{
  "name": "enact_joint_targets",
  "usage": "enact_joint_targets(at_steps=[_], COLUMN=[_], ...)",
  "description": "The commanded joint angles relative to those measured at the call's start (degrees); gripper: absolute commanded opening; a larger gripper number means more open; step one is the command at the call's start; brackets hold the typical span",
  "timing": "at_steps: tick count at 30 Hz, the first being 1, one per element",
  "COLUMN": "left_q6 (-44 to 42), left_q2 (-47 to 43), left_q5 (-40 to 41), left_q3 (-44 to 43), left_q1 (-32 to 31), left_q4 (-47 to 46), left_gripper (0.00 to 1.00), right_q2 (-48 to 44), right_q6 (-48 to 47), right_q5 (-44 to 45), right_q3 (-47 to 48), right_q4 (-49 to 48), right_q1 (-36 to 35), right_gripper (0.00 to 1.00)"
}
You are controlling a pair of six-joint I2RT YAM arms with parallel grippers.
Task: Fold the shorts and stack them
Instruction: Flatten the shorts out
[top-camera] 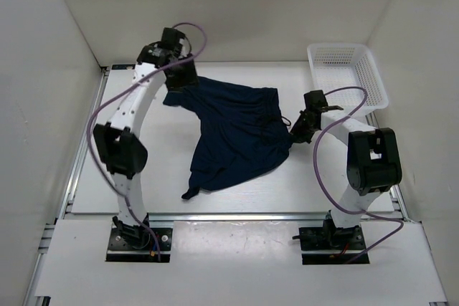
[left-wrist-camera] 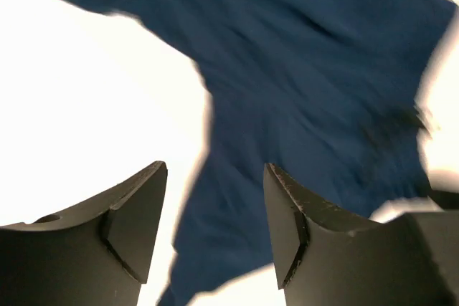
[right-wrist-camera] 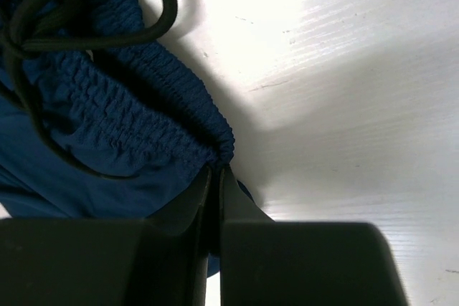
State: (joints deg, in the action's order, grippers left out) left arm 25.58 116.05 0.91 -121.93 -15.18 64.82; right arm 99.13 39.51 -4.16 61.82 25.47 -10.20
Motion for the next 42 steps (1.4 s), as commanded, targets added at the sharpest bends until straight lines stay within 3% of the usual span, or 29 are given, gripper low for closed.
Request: enact_joint_targets(at_steps=[1, 7, 10, 24, 32, 33, 35, 36, 42], left_q6=[-2.6, 3.6, 5.5, 10.6, 11.7, 11.7, 12.2, 12.2, 14.8], left_q2=[-5.2, 0.2, 1.7, 6.7, 8.0, 8.5, 8.5, 8.5, 6.1], left_q5=[0.7, 1.0, 1.9, 4.9, 4.9, 5.6, 7.0, 7.8, 16.5], left_q3=[7.5, 12.6, 14.2, 20.9, 21.5, 21.5, 21.5, 20.9, 20.2], left_q1=[-12.0, -25.9, -28.8, -30.1, -30.1, -30.1, -30.1, -30.1, -29.6], left_q4=[1.8, 1.8, 0.1, -4.3, -4.3, -4.3, -3.0, -3.0, 2.4], left_gripper=[0.65, 0.6, 0.6, 0.55, 0.41, 0.37, 0.15, 0.1, 0.1], right_q2=[-0.4, -1.0, -2.7, -5.2, -5.2, -5.2, -5.2, -5.2, -4.6], right_q6=[-2.0, -2.0, -2.0, -3.6, -3.6, -3.6, -3.6, -3.6, -4.2], right_q5=[1.0, 1.0, 0.4, -0.7, -1.3, -1.9, -1.9, -1.9, -2.4], right_q3=[-2.7, -5.5, -6.2, -8.6, -9.7, -9.7, -9.7, -9.7, -9.7], right_q4=[-0.7, -1.2, -1.7, -1.7, -1.7, -1.7, -1.7, -2.3, -2.3], right_q1=[-0.6, -0.6, -0.6, -0.1, 1.7, 1.7, 1.7, 1.7, 1.7], right_gripper=[0.0, 0.0, 0.0, 0.0, 0.0, 0.0, 0.0, 0.0, 0.0])
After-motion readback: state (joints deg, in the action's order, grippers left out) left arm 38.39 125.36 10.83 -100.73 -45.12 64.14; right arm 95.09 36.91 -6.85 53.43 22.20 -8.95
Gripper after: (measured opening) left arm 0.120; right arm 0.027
